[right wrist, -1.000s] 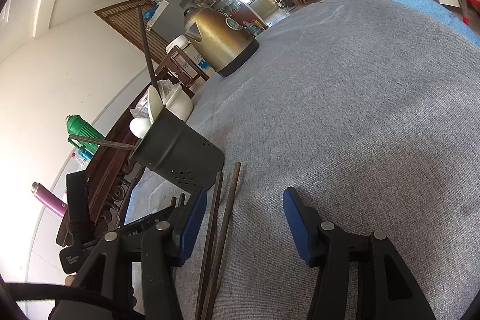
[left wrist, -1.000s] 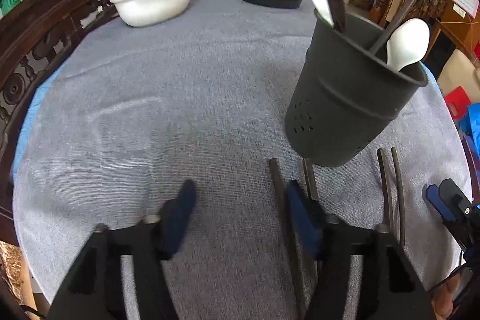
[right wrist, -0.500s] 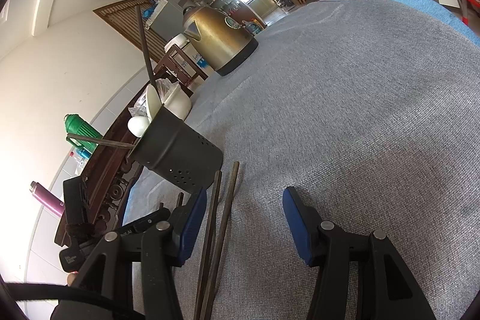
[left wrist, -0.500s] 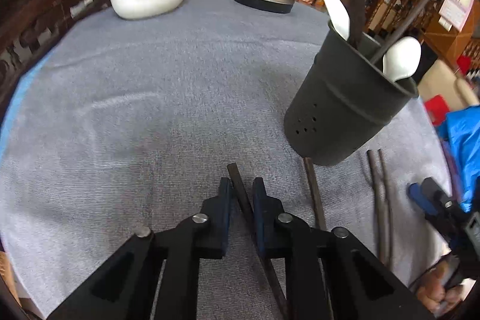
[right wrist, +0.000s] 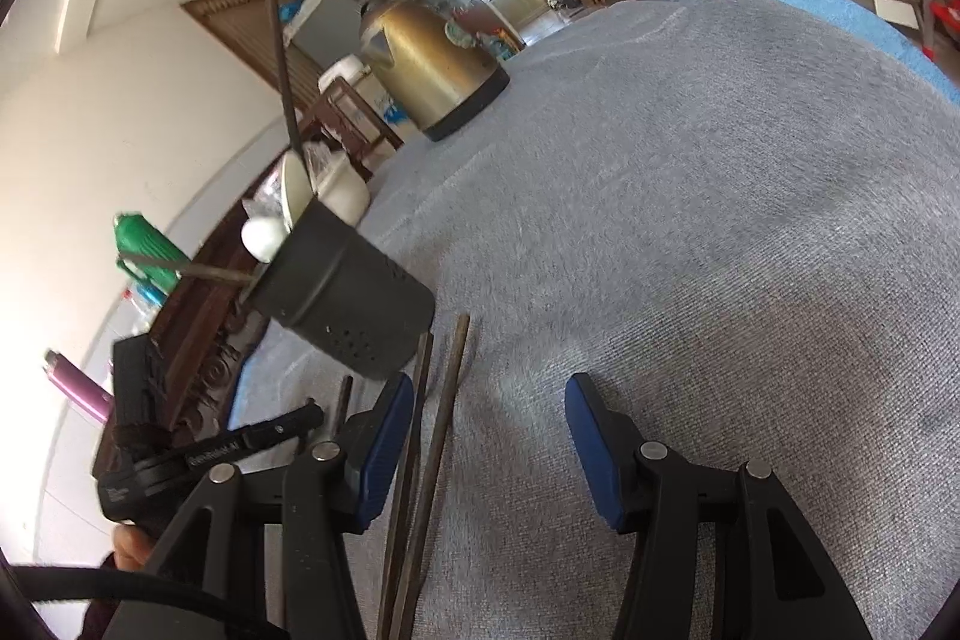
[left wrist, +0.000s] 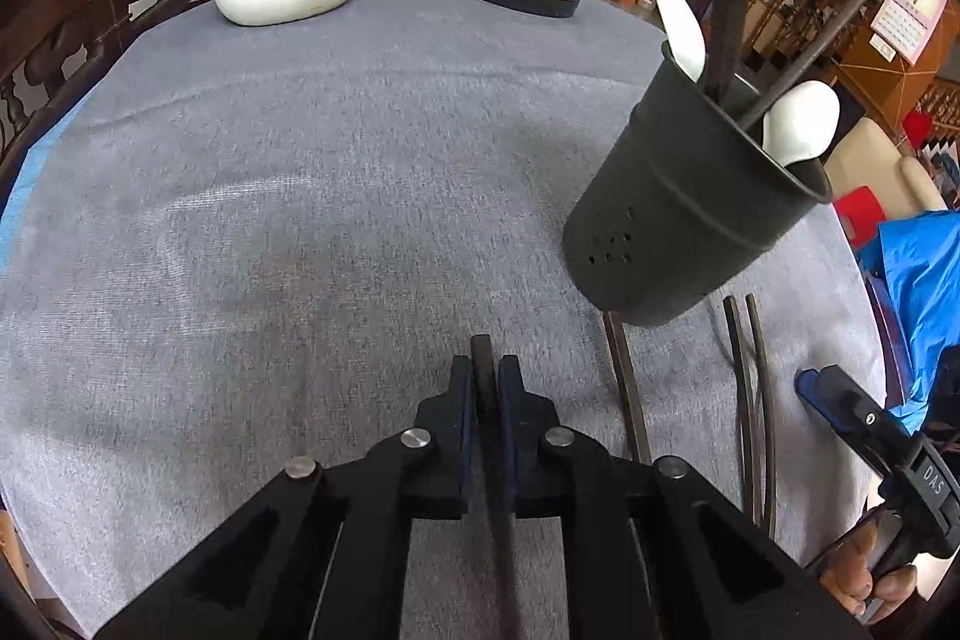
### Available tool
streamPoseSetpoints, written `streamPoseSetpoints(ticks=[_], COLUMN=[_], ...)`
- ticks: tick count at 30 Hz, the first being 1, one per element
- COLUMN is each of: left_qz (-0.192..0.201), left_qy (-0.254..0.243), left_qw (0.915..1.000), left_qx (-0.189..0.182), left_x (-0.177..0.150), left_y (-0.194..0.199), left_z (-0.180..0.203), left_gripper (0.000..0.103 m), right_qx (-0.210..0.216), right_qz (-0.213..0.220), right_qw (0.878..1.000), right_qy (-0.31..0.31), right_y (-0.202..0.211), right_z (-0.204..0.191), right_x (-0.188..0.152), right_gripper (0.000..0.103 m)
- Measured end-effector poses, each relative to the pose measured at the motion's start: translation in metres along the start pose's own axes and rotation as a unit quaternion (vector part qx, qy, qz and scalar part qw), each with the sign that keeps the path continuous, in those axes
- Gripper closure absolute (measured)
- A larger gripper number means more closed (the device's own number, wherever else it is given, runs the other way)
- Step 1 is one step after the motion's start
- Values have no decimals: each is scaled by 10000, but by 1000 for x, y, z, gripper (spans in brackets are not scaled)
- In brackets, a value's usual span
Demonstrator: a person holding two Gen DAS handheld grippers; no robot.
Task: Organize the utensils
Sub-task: 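Close the left gripper on a dark chopstick while the right gripper grasps another chopstick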
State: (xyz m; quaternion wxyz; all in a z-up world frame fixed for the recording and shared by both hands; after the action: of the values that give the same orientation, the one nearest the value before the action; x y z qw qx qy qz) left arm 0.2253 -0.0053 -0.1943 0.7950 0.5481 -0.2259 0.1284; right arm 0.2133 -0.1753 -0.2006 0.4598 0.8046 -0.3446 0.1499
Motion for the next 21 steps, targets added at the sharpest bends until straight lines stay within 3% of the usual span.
streamPoseSetpoints(ticks=[3,8,9,10,11,21], left_qz=[-67,-419,-504,-599,-678,-1277], left_qy=[-112,-149,-141,-104,-67,273], left_qw=[9999,9988,9983,9977,9972,9913], left_qx=[44,218,252,290,306,155], left_x=[-4,-11,-10,-10,-10,-1], left_y=[6,9,10,11,12,7], left_z=[1,-9,-11,-13,-16,-33], left_gripper=[96,95,95,95,95,94], right_qx=[-314,-747,-836,-918,-1079,-1781], right_qz=[-174,-588,-676,-757,-925,-2014], right_qw=[9981,9932,9917,9901,9865,9616], right_qy=[509,672,704,743,812,557], right_y=[-1,-7,-9,-12,-17,-61], right_z=[-17,-34,-37,-39,-40,-25], right_x=[-3,13,19,23,26,26], right_gripper=[47,47,51,64,68,75])
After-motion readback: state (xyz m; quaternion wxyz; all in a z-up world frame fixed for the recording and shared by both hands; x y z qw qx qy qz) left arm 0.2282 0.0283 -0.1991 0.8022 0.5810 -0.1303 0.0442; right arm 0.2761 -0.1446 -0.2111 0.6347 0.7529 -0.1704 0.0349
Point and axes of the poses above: each gripper's, at about its wrist camera, not at the fingertips, and y roughly against the way its jaws point, z to its right, x to its top, the point moved 10 cm from there along -y, roughly the way its jaws point, and after that the axes turned 6 degrees about -x, right-handed, at the moved point
